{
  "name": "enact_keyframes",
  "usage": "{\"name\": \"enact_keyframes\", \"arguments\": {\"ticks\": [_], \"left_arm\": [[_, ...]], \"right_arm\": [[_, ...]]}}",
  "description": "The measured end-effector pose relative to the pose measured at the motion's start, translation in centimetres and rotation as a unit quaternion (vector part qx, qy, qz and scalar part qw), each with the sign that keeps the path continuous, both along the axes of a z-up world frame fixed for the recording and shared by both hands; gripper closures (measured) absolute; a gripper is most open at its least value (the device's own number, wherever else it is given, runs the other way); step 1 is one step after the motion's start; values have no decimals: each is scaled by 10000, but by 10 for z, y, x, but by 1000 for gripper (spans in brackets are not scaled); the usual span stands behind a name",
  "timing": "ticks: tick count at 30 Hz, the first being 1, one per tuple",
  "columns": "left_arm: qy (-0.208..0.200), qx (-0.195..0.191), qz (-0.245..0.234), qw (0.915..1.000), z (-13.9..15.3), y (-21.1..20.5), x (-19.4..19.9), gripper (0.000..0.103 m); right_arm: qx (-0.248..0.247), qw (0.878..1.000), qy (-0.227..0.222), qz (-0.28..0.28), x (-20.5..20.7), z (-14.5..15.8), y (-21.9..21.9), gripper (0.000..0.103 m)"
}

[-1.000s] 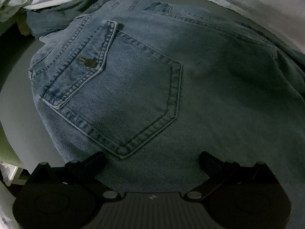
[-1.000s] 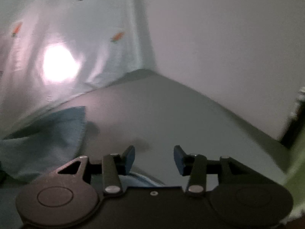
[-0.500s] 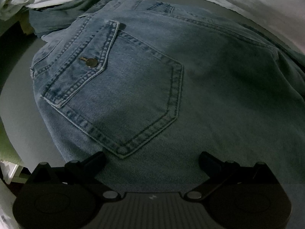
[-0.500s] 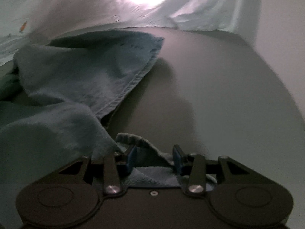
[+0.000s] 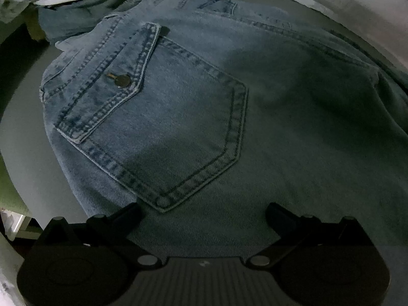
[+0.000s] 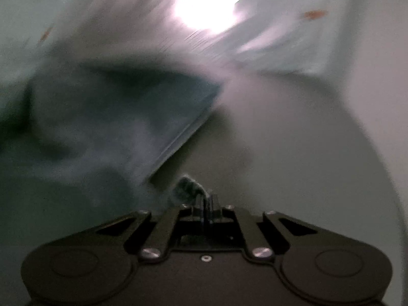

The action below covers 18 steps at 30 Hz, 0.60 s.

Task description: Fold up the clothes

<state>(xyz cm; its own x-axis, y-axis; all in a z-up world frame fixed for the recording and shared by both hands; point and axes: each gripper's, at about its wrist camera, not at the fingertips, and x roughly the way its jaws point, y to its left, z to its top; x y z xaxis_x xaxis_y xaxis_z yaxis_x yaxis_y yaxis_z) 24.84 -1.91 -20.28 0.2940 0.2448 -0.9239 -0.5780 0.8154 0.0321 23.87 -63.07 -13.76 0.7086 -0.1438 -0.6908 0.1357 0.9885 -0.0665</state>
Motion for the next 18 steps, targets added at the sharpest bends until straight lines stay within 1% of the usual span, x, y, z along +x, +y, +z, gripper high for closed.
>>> {"name": "enact_keyframes", "arguments": {"ticks": [1,3,4,6,7,8,10,11,12,13,14,15,16,17,18], "left_arm": [[1,-1,-4,10000,0,0,0,0],[-11,6,-2,10000,0,1,-1,0],[-21,16,3,10000,-1,0,-3,0],[-37,32,18,10000,-1,-3,-3,0],[-37,32,17,10000,0,-3,-4,0],[-33,27,14,10000,0,-3,-4,0],[-15,11,9,10000,1,-1,-3,0],[-9,7,8,10000,1,-1,-3,0],[-5,4,14,10000,1,-1,-3,0],[4,-3,32,10000,1,-2,-3,0],[29,-14,60,10000,1,-1,-3,0],[68,-24,79,9999,2,-1,-2,0],[108,-34,99,9999,3,0,-1,0],[130,-38,96,9999,5,-1,1,0],[33,-35,53,10000,10,-1,2,0]], "right_arm": [[-80,9988,-287,-383,-7,13,-10,100],[-201,9922,-696,-1012,-17,36,-29,100],[-144,9893,-791,-1214,-20,41,-40,100],[214,9862,-818,-1420,-19,34,-55,97],[188,9856,-674,-1539,-14,23,-56,92],[-16,9870,-394,-1561,-6,10,-53,91],[-656,9866,144,-1489,10,-11,-39,83],[-830,9852,250,-1480,14,-15,-32,82],[-836,9846,246,-1517,15,-15,-26,77],[-690,9852,127,-1564,15,-12,-24,64],[-460,9861,-59,-1596,14,-8,-23,59],[-221,9865,-240,-1603,14,-3,-22,56],[-12,9864,-392,-1594,14,1,-21,56],[116,9867,-464,-1551,18,4,-19,56],[207,9871,-503,-1505,23,6,-17,56]]}}
